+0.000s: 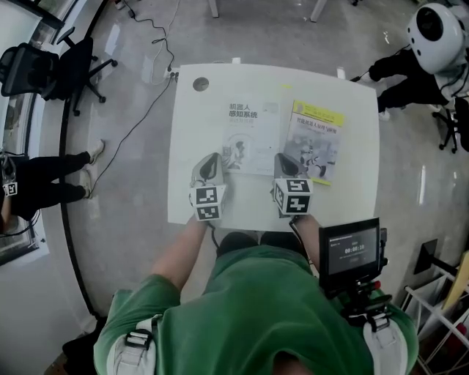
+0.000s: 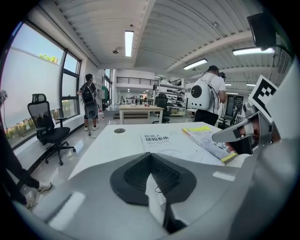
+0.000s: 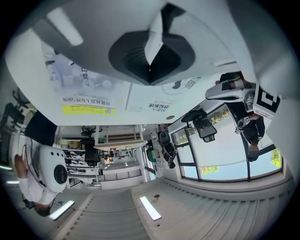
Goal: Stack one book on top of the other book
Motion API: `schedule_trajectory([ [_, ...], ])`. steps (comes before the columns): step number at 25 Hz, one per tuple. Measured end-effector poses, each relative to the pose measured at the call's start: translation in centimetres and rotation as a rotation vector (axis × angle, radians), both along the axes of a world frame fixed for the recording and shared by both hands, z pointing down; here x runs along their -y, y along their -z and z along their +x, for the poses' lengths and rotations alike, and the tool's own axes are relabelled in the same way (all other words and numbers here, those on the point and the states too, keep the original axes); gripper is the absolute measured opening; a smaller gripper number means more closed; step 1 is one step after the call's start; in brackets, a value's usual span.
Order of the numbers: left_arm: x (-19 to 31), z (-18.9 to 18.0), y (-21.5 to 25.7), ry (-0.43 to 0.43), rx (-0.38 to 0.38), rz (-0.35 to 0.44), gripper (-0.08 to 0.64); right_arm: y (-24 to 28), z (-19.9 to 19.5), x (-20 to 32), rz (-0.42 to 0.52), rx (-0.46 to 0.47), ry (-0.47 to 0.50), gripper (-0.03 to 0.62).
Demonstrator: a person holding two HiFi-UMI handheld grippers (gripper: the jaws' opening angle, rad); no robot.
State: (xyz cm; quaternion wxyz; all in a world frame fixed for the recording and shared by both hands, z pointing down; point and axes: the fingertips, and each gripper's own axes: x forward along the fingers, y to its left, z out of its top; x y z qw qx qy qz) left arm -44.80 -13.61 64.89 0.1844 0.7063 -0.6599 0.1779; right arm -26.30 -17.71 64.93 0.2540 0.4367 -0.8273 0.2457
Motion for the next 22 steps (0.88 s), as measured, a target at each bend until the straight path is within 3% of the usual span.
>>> schedule_trajectory([
  [11, 1.1, 0.2, -3.7, -0.047, -0.024, -0.134, 0.006, -3.3, -0.7, 1.1, -0.095, -0.009, 0.013, 0.006],
  [12, 0.9, 0.3, -4.3, -0.056, -0.039, -0.164, 0.047, -3.4, -0.9, 1.2, -0.103, -0.007, 0.015, 0.011],
  [14, 0.9, 0.6, -4.8, -0.077, -0.077, -0.206, 0.1, -3.7, -1.2, 1.3, -0.123, 0.001, 0.021, 0.087],
  [22, 1.4, 2.4, -6.1, -0.188, -0.174, -0.317, 0.188, -5.4, -1.5, 2.0, -0.179, -0.049, 0.034, 0.172],
])
